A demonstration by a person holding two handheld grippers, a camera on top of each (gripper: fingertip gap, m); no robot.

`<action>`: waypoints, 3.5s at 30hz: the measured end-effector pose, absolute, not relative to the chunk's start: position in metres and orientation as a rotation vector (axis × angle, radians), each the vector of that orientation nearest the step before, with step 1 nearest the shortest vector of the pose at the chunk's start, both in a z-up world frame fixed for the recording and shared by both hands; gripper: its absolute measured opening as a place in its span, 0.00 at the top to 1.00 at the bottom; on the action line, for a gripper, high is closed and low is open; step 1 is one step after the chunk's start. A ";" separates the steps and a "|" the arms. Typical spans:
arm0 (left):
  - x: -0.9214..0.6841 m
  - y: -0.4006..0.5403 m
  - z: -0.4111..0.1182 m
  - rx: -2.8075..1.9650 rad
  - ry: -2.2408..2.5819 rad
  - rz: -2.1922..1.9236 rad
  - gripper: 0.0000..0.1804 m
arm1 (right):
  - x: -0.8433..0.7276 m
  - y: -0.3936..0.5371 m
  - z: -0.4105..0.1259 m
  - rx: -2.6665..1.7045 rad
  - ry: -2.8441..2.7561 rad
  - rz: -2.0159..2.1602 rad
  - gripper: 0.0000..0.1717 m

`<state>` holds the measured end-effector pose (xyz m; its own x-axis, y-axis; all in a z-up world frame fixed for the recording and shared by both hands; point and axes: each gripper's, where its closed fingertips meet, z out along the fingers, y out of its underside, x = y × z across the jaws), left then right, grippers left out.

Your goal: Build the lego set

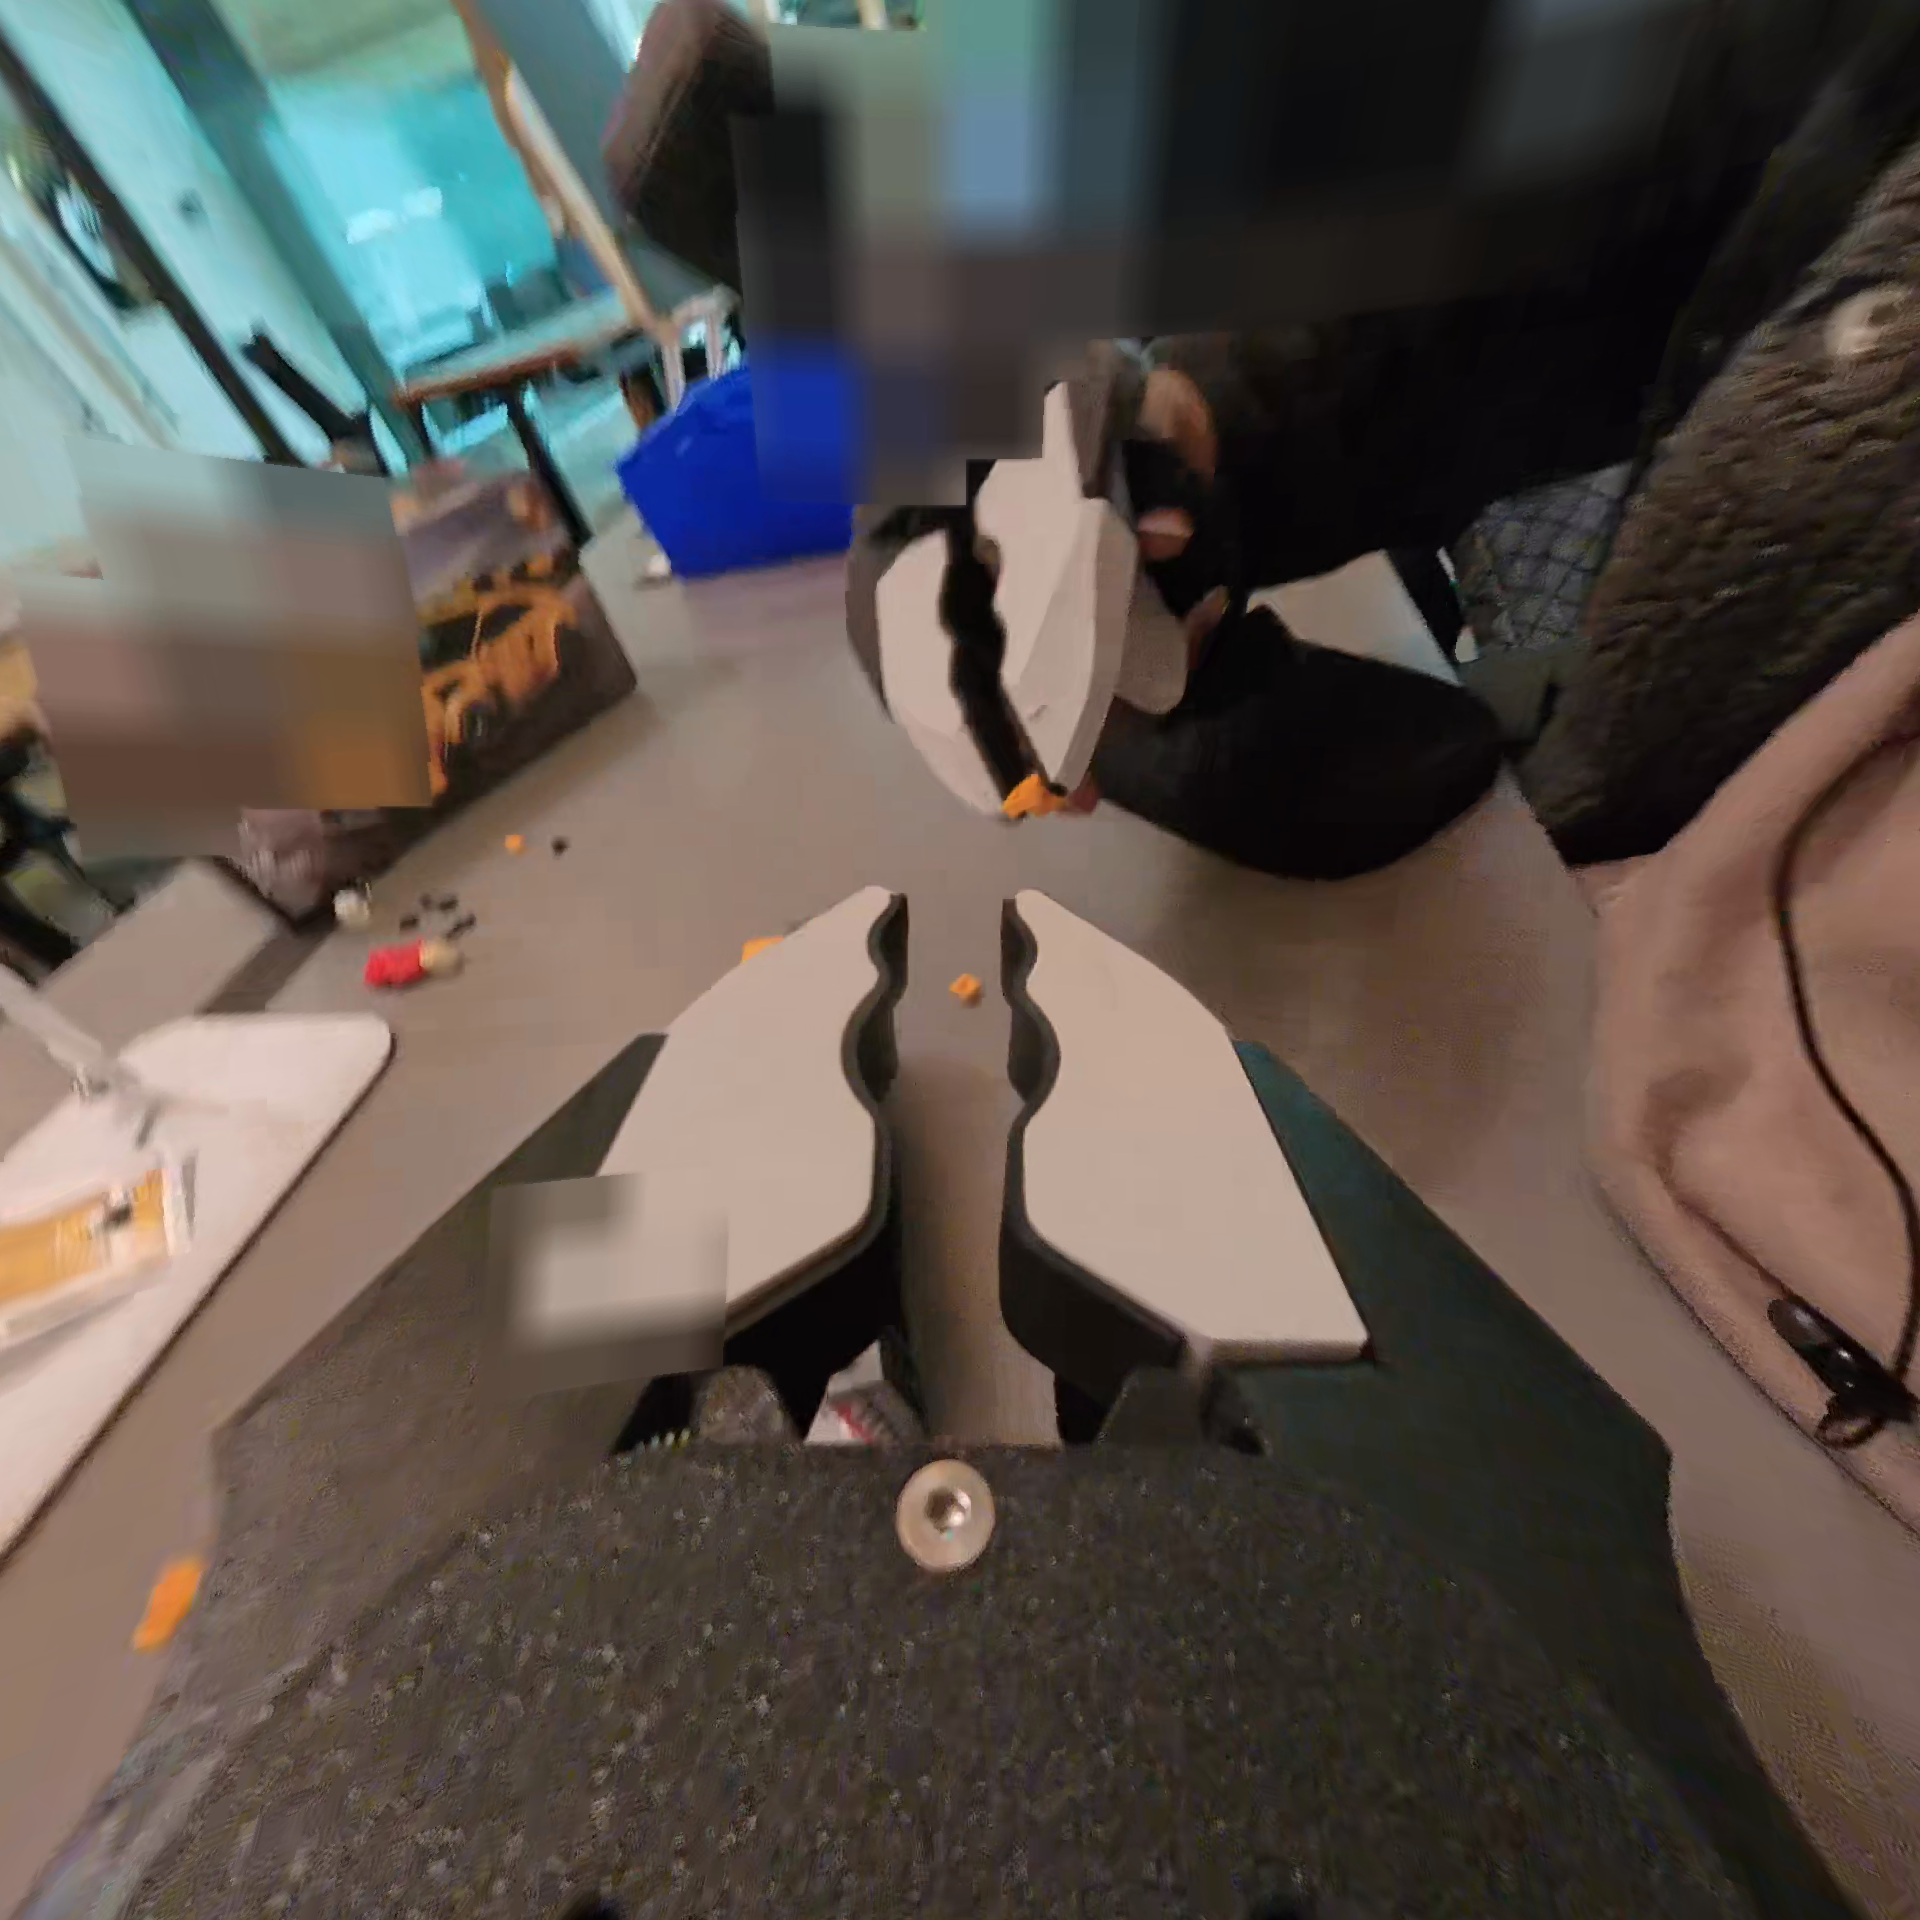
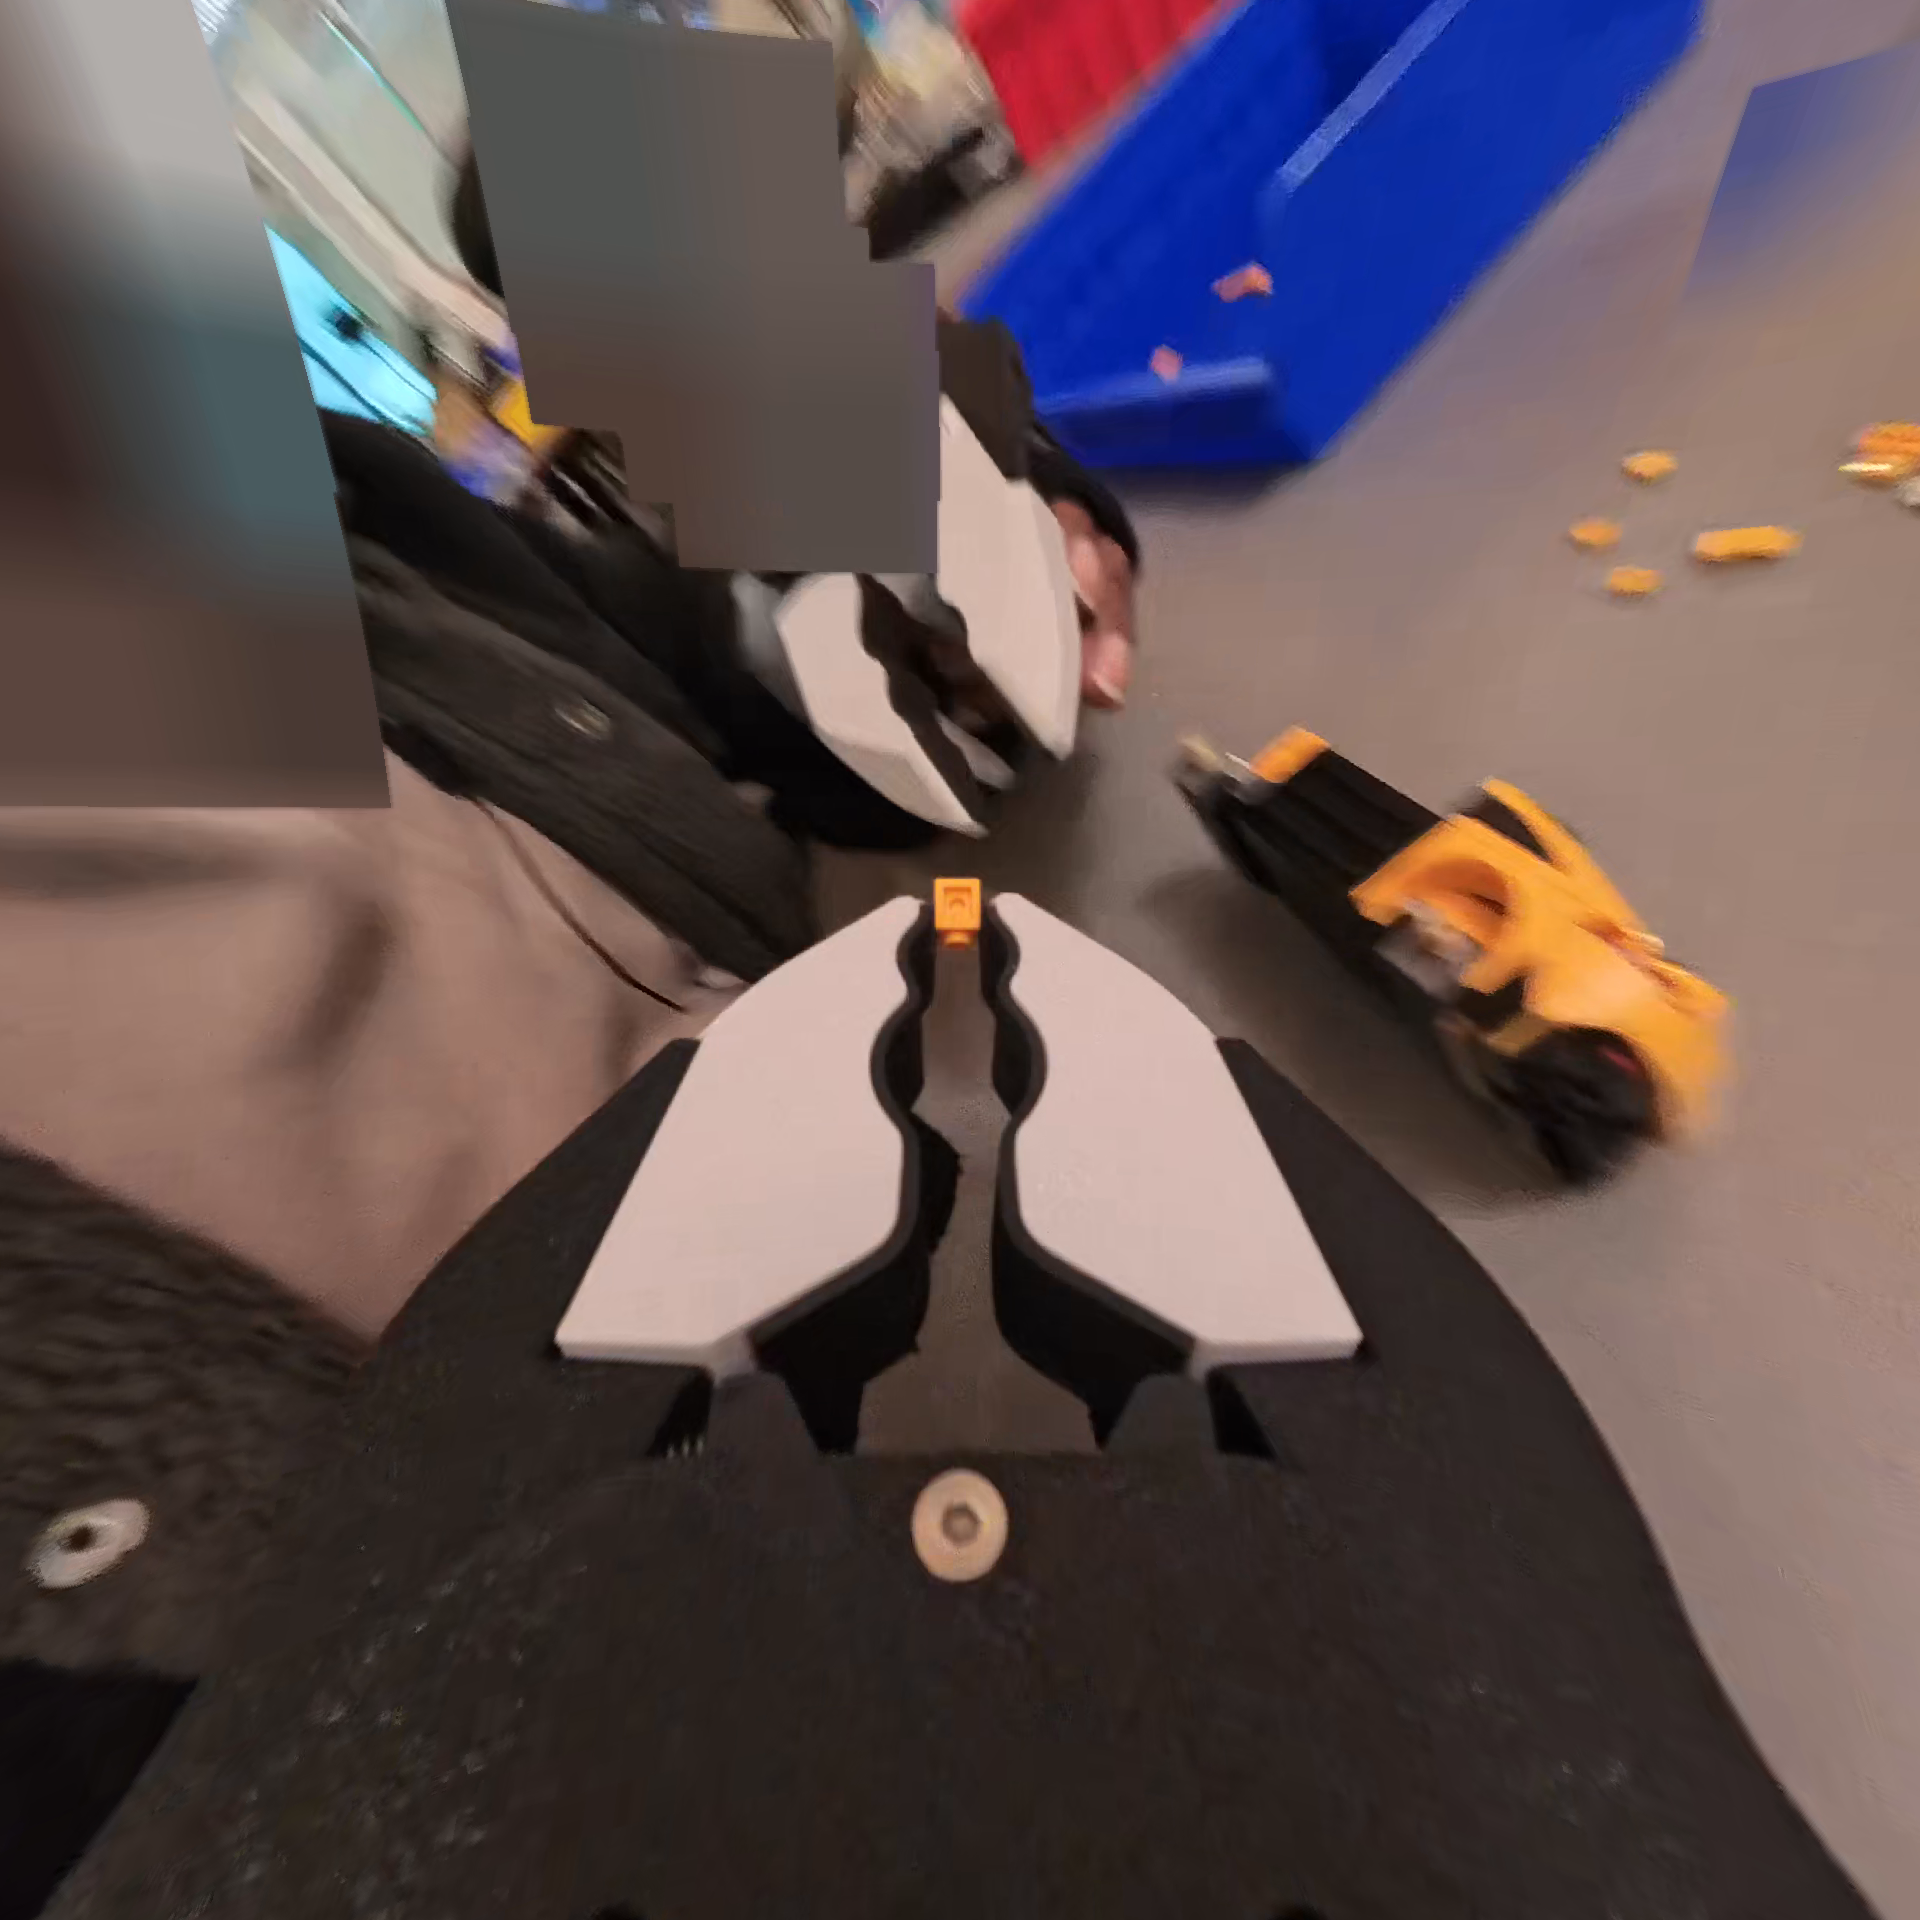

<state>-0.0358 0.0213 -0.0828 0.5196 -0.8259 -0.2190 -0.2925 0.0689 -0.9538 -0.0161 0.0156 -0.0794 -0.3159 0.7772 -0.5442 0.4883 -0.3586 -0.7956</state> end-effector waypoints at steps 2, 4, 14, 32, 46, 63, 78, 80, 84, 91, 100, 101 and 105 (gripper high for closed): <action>-0.029 0.010 -0.073 -1.399 1.054 -0.517 0.92 | -0.019 0.000 -0.068 -1.649 -1.536 1.956 0.96; -0.022 0.000 -0.068 -1.336 1.087 -0.524 0.92 | -0.021 -0.007 -0.066 -1.653 -1.486 2.067 0.96; -0.007 -0.024 -0.072 -1.286 1.210 -0.578 0.97 | -0.016 -0.029 -0.074 -1.717 -1.544 2.172 0.96; -0.031 0.008 -0.077 -1.785 0.383 -1.845 0.98 | -0.032 0.004 -0.070 -1.151 -1.669 0.812 0.92; -0.032 0.011 -0.081 -1.810 0.288 -1.933 0.98 | -0.038 0.008 -0.086 -1.100 -1.714 0.613 0.96; -0.081 0.052 -0.160 -2.075 0.807 -0.627 0.65 | -0.052 0.067 -0.126 -1.756 -1.411 0.747 0.96; -0.070 0.048 -0.167 -2.206 0.657 -0.446 0.81 | -0.049 0.070 -0.135 -1.826 -1.407 0.668 0.96; -0.068 0.047 -0.167 -2.214 0.629 -0.461 0.81 | -0.048 0.071 -0.134 -1.840 -1.399 0.651 0.96; -0.060 0.043 -0.166 -2.206 0.605 -0.542 0.80 | -0.047 0.068 -0.135 -1.861 -1.390 0.641 0.96; -0.049 0.037 -0.164 -2.187 0.593 -0.630 0.78 | -0.041 0.068 -0.135 -1.877 -1.371 0.567 0.96; -0.037 0.028 -0.162 -2.179 0.595 -0.721 0.76 | -0.033 0.068 -0.135 -1.873 -1.423 0.453 0.96; -0.037 0.028 -0.162 -2.179 0.595 -0.723 0.76 | -0.033 0.068 -0.135 -1.870 -1.425 0.436 0.96; -0.036 0.027 -0.162 -2.178 0.592 -0.736 0.75 | -0.033 0.068 -0.136 -1.850 -1.446 0.372 0.95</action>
